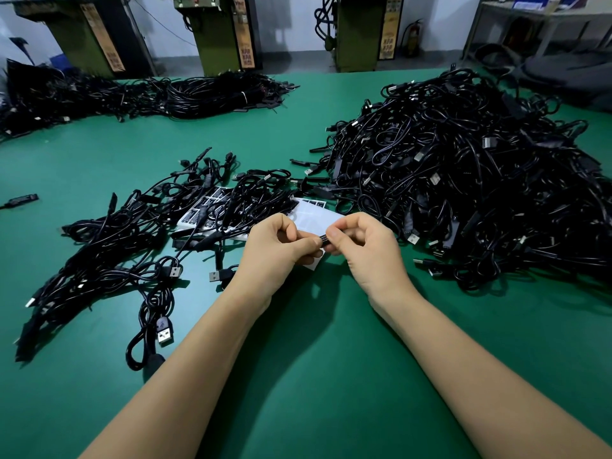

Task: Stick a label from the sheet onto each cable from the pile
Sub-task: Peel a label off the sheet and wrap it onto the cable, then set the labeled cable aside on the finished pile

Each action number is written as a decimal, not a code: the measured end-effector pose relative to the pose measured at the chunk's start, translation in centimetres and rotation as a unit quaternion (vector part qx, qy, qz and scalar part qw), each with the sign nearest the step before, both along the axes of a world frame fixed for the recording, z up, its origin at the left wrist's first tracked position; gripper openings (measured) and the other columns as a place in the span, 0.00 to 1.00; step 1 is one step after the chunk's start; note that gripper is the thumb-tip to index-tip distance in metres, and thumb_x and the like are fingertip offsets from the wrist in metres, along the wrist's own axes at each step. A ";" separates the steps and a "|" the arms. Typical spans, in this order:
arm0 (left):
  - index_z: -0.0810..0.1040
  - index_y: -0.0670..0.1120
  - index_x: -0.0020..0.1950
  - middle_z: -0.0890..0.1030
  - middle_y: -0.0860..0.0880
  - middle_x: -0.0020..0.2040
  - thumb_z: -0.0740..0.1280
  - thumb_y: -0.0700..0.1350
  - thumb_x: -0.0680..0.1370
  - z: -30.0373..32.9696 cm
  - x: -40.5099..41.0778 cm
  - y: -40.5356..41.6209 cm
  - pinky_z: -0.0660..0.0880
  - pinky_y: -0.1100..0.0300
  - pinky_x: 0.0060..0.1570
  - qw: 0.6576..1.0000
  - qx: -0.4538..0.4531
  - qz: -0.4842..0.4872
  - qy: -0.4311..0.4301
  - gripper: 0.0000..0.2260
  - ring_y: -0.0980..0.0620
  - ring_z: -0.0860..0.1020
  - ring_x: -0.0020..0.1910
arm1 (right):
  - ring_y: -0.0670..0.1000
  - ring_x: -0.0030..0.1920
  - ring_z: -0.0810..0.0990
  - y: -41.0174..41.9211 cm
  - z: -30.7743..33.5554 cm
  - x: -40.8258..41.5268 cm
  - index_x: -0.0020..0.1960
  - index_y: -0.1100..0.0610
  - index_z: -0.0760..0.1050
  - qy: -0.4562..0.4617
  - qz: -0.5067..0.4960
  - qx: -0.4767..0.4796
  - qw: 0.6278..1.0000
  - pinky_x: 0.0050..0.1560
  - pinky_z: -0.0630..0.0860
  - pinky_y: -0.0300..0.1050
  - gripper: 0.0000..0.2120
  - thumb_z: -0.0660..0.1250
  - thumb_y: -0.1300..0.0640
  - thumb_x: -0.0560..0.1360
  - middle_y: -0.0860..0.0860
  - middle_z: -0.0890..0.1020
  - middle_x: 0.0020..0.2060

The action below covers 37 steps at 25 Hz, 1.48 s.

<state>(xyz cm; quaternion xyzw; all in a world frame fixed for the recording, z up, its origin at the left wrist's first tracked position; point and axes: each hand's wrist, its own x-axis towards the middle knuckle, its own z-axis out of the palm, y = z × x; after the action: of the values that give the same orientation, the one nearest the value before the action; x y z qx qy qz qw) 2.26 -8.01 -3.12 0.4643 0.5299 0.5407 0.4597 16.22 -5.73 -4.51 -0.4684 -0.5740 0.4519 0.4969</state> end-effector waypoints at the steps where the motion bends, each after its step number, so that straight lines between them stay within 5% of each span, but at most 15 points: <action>1: 0.66 0.43 0.37 0.83 0.43 0.35 0.70 0.30 0.73 0.0 0.0 0.0 0.79 0.61 0.33 1.000 -0.002 0.002 -0.004 0.15 0.48 0.83 0.34 | 0.42 0.32 0.81 0.0 0.0 0.1 0.42 0.55 0.75 0.014 0.011 -0.005 1.000 0.39 0.76 0.33 0.07 0.67 0.65 0.76 0.47 0.82 0.29; 5: 0.77 0.43 0.43 0.80 0.47 0.35 0.69 0.33 0.74 -0.2 -0.1 0.0 0.78 0.60 0.35 0.999 0.017 -0.021 0.046 0.05 0.51 0.80 0.33 | 0.41 0.32 0.80 0.3 0.0 0.6 0.45 0.57 0.75 0.050 0.038 -0.020 0.998 0.35 0.72 0.30 0.07 0.62 0.67 0.79 0.47 0.82 0.29; 10: 0.83 0.55 0.49 0.83 0.55 0.42 0.73 0.40 0.73 -0.8 0.4 -0.5 0.77 0.56 0.43 0.962 0.132 -0.026 0.238 0.11 0.55 0.79 0.38 | 0.42 0.32 0.79 0.7 0.2 1.0 0.47 0.58 0.75 0.054 0.040 -0.041 0.997 0.34 0.72 0.31 0.06 0.61 0.66 0.79 0.51 0.82 0.32; 21: 0.83 0.44 0.47 0.84 0.43 0.40 0.73 0.36 0.73 -0.2 0.2 -0.5 0.79 0.44 0.44 0.990 0.059 -0.032 0.127 0.05 0.38 0.81 0.39 | 0.43 0.34 0.80 0.6 0.3 1.7 0.46 0.62 0.79 0.051 0.091 -0.018 0.994 0.38 0.73 0.31 0.04 0.68 0.69 0.74 0.52 0.83 0.35; 28: 0.82 0.49 0.45 0.83 0.50 0.39 0.72 0.37 0.73 1.2 -0.5 -1.0 0.78 0.55 0.43 0.964 0.059 -0.017 0.259 0.07 0.53 0.79 0.36 | 0.44 0.35 0.82 0.8 0.4 1.9 0.45 0.58 0.79 0.045 0.094 -0.058 0.993 0.38 0.75 0.32 0.11 0.61 0.70 0.78 0.50 0.84 0.34; 33: 0.82 0.49 0.44 0.83 0.52 0.36 0.71 0.37 0.73 5.9 -4.6 -2.0 0.75 0.60 0.34 0.938 0.074 0.125 0.316 0.07 0.53 0.78 0.33 | 0.48 0.36 0.81 1.2 1.2 2.7 0.47 0.63 0.77 0.163 0.068 -0.132 0.975 0.38 0.77 0.36 0.09 0.58 0.68 0.80 0.55 0.84 0.36; 37: 0.83 0.47 0.46 0.80 0.53 0.36 0.70 0.38 0.74 9.2 -10.6 -2.2 0.73 0.69 0.31 0.853 0.082 0.261 0.445 0.05 0.53 0.76 0.33 | 0.48 0.35 0.81 1.3 1.7 2.9 0.49 0.64 0.76 0.216 0.057 -0.162 0.961 0.37 0.78 0.36 0.08 0.58 0.68 0.80 0.56 0.84 0.35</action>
<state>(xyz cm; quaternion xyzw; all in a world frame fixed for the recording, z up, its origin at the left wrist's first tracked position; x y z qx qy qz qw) -8.38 -10.17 6.06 0.5359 0.7335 0.4176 -0.0225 19.10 -4.42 -2.81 -0.4001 -0.3978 0.6570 0.5001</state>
